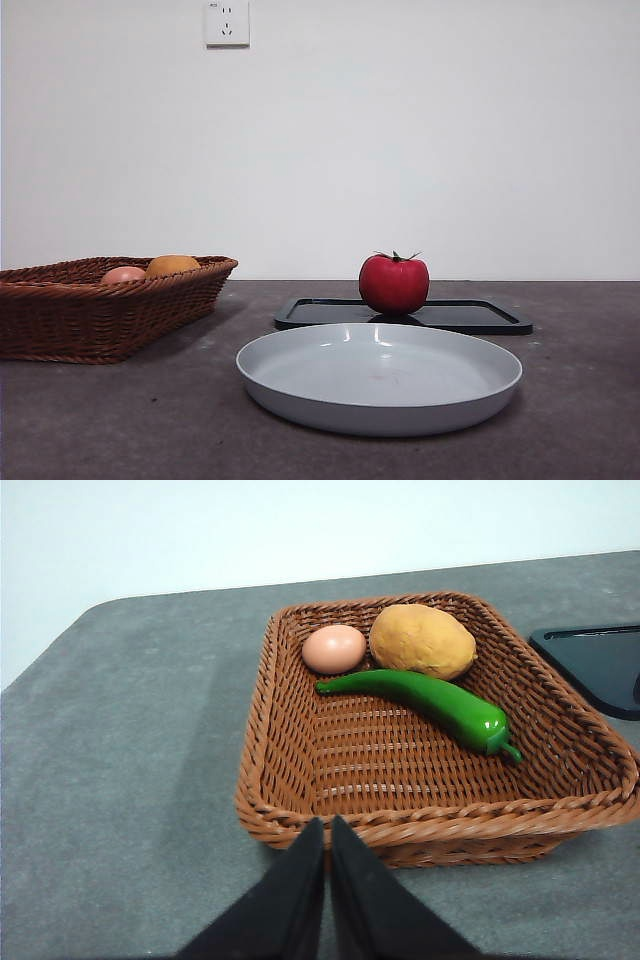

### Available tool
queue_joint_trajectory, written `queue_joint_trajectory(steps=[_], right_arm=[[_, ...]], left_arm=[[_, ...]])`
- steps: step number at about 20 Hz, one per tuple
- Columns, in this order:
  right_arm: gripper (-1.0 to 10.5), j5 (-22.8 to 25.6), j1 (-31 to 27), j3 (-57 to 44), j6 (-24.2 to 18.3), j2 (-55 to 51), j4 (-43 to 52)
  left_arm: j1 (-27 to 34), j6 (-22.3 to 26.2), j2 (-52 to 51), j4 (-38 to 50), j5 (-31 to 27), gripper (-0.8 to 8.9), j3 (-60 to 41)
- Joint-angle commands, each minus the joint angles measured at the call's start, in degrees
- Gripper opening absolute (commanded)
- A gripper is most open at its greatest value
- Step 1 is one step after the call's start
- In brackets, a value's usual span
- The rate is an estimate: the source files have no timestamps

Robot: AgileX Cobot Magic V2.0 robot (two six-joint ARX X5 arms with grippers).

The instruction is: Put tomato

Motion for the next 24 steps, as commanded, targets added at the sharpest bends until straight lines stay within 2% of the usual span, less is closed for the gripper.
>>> queue_joint_trajectory(steps=[1, 8, 11, 15, 18, 20, 24], right_arm=[[0.1, 0.00, 0.35, 0.37, 0.57, 0.22, 0.61], [0.1, 0.11, 0.31, 0.37, -0.11, -0.20, 0.66], [0.1, 2.27, -5.33, -0.70, -2.16, -3.39, 2.80], [0.1, 1.99, -19.08, -10.49, -1.11, -12.35, 17.00], [0.1, 2.64, -26.14, -20.96, -1.14, -19.67, 29.53], [0.1, 4.15, -28.85, -28.24, -1.09, -24.00, 36.74], [0.1, 5.25, -30.23, -36.61, -1.09, -28.41, 43.71]], left_arm=[[0.04, -0.28, -0.13, -0.48, 0.02, 0.08, -1.20], [0.04, -0.28, -0.11, -0.48, 0.02, 0.08, -1.20], [0.04, -0.28, -0.11, -0.48, 0.02, 0.08, -1.20], [0.04, -0.28, -0.11, -0.48, 0.02, 0.08, -1.20], [0.04, -0.28, -0.11, -0.48, 0.00, 0.08, -1.20], [0.04, -0.28, -0.11, -0.48, 0.02, 0.08, -1.20], [0.04, -0.28, -0.11, -0.48, 0.00, 0.08, -1.20]])
